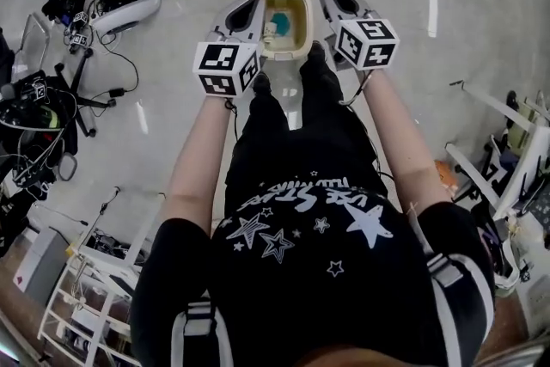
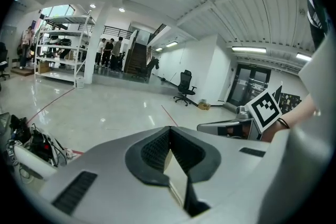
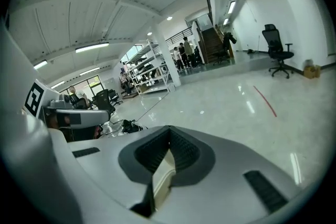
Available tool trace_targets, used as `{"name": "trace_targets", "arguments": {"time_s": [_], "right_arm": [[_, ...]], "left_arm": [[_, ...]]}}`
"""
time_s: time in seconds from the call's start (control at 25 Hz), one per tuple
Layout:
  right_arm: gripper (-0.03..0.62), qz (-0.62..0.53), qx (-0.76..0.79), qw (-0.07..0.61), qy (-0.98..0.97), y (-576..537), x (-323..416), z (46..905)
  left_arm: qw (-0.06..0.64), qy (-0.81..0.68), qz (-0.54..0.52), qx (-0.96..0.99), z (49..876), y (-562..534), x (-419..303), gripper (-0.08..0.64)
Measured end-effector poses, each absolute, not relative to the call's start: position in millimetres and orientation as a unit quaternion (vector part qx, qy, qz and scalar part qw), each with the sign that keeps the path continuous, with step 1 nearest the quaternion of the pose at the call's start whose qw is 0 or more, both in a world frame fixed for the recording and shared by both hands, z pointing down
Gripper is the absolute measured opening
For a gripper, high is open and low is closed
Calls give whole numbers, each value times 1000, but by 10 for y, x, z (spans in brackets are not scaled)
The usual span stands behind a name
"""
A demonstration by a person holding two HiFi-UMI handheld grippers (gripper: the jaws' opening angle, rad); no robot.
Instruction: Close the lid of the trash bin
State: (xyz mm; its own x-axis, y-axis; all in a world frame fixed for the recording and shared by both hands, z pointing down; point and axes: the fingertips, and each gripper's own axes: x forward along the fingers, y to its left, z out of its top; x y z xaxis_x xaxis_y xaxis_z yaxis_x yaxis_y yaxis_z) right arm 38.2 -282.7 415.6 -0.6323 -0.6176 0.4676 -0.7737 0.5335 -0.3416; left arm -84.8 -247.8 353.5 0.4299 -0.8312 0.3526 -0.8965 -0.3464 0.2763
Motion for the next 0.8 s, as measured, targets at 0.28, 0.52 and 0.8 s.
{"name": "trace_targets", "arguments": {"time_s": [0.28,0.52,0.8], "right_arm": [[-5,277,389,153,-865,-3155,356,4450],[-5,286,373,174,-866,-3306,301,4834],[-5,299,351,188,-867,-3491,161,5148]], "left_arm": [[236,-548,87,797,3858,-2726,-844,11],[247,-557,100,786,4183,-2962,-928,11],[251,-565,116,778,4482,-3221,-1006,11]]}}
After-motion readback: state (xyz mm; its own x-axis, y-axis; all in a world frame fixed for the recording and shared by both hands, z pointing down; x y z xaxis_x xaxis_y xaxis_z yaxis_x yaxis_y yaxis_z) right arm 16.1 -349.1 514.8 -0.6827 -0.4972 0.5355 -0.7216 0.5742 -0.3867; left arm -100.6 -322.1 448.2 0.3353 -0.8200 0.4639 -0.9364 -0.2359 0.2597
